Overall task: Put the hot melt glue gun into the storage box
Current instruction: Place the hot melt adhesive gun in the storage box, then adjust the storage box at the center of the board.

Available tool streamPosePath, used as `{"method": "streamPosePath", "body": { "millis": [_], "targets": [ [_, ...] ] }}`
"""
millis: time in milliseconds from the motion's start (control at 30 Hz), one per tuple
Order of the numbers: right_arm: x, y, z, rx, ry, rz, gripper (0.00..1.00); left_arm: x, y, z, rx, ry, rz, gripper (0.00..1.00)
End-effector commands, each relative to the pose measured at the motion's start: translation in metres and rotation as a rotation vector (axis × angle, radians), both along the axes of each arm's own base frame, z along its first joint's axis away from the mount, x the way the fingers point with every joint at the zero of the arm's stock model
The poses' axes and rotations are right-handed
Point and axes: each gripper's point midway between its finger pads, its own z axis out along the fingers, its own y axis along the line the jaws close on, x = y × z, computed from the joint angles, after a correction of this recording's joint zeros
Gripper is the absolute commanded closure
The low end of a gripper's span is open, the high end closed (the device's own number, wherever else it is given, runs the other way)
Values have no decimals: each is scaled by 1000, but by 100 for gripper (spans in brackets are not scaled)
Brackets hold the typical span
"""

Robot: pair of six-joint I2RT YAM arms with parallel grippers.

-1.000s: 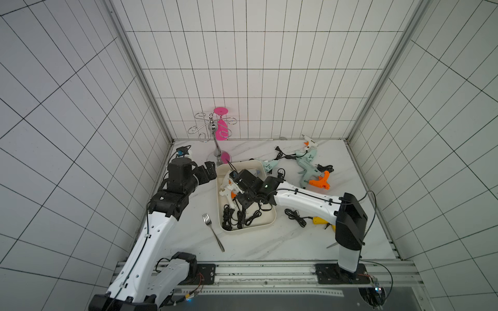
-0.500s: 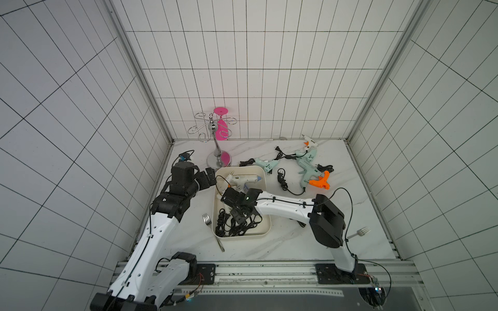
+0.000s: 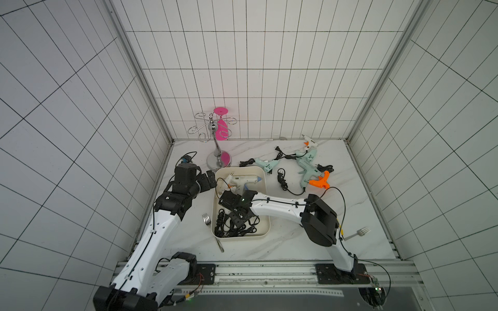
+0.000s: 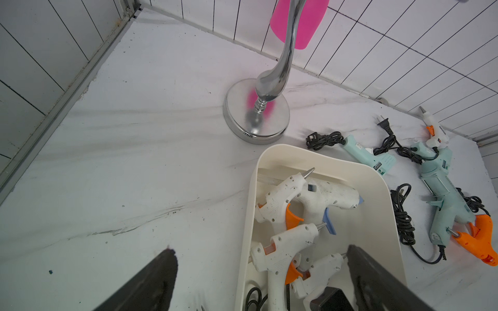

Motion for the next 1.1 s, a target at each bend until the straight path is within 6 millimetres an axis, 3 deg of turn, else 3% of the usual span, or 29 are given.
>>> {"method": "streamPosePath", "body": {
  "millis": [0, 233, 333, 433, 600, 700, 800, 1067],
  "targets": [
    [16, -20, 52, 30, -112, 11, 34, -3, 1, -16, 20, 58, -8, 1],
    [34, -58, 95, 125, -73, -25, 32, -2, -6, -49, 22, 174, -53, 1],
    [60, -82, 115, 160, -104, -86, 32, -3, -13, -68, -1, 237, -76, 1],
    [98, -125, 123, 164, -115, -223, 33, -5, -19, -88, -16, 322, -97, 3],
    [150, -209, 108, 192, -15, -503, 33, -1, -30, -121, -59, 444, -116, 13],
    [170, -243, 98, 178, 0, -588, 33, 1, -38, -130, -96, 477, -123, 19],
    [182, -261, 85, 158, 23, -621, 34, 2, -42, -133, -111, 479, -118, 22],
    [213, -305, 47, 137, 48, -737, 35, -6, -73, -135, -178, 487, -151, 45]
  ]
}}
